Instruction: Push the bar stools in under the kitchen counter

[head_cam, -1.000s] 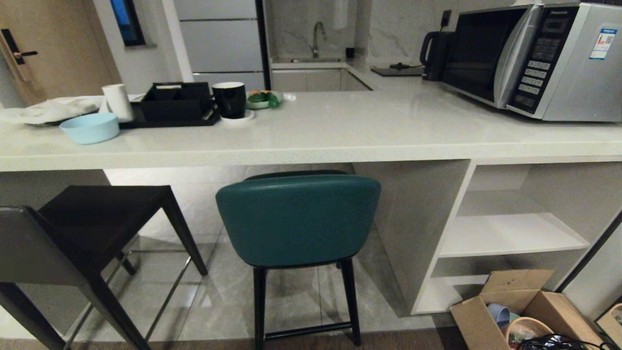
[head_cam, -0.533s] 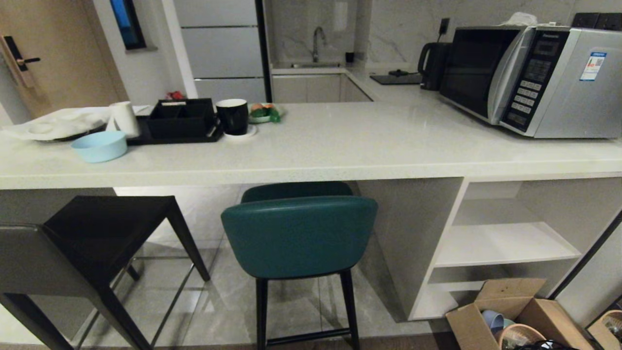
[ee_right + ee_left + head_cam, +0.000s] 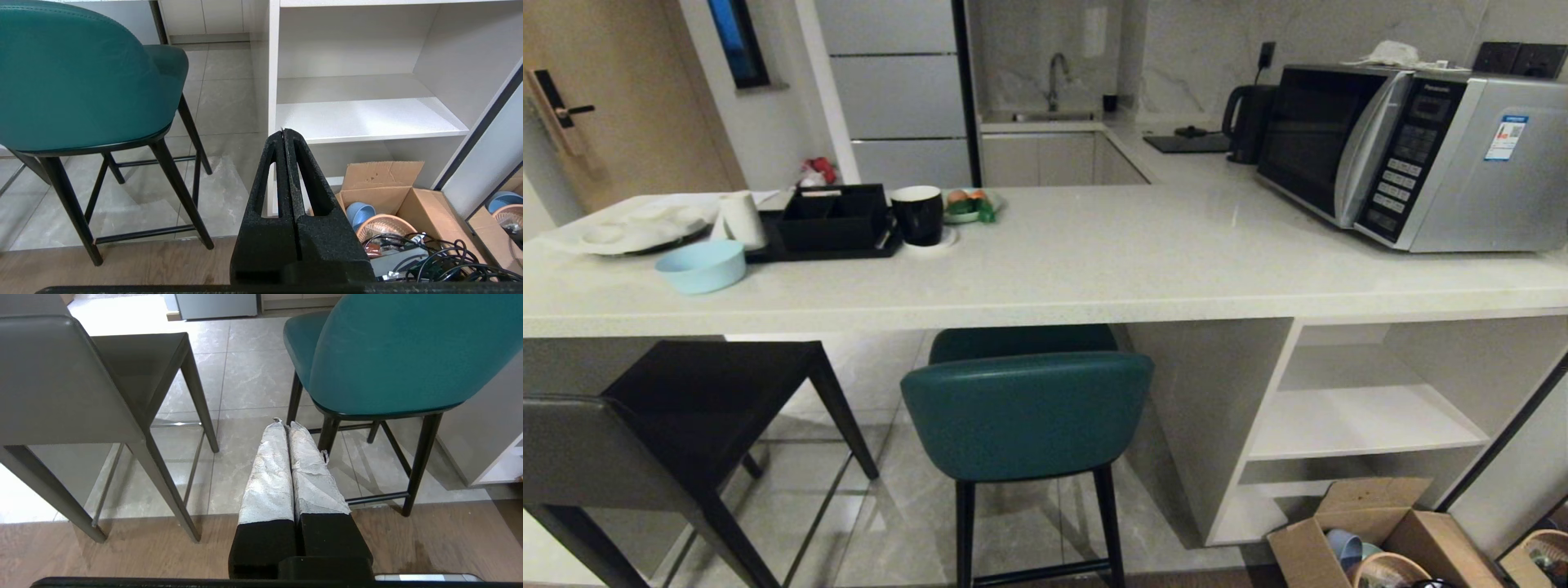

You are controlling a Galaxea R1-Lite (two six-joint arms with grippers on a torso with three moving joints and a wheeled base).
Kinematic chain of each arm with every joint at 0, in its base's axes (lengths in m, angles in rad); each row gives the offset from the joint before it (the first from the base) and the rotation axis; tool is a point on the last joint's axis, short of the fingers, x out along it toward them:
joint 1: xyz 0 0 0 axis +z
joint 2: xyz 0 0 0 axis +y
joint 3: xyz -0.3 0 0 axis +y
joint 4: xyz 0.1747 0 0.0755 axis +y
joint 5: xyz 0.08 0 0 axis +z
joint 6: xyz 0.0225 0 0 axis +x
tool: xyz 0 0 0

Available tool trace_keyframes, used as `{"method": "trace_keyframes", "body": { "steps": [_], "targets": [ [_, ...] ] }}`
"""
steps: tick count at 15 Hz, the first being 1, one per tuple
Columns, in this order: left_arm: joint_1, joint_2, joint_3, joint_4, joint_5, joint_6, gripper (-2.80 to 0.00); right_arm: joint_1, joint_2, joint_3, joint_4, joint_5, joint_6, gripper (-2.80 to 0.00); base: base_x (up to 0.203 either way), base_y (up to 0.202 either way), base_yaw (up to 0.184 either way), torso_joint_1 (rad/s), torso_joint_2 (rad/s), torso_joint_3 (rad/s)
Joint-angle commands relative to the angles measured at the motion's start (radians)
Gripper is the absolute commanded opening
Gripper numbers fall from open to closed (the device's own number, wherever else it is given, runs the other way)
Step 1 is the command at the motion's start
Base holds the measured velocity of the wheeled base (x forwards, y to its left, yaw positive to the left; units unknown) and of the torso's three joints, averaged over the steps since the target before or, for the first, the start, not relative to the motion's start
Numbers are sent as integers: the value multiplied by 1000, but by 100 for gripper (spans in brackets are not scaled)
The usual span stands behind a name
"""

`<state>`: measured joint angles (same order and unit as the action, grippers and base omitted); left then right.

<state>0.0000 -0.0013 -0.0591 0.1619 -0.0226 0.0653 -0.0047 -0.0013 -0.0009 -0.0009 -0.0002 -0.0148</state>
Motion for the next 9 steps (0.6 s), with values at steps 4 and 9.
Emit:
{"method": "trace_keyframes", "body": {
  "steps": [4, 9],
  "targets": [
    [0, 0, -1, 1, 1, -1, -280, 0, 1, -1, -1, 0, 1, -280, 0, 0, 0, 0, 0, 0],
    [0, 0, -1, 1, 4, -2, -280, 0, 1, 1, -1, 0, 1, -280, 0, 0, 0, 0, 0, 0]
  ]
}}
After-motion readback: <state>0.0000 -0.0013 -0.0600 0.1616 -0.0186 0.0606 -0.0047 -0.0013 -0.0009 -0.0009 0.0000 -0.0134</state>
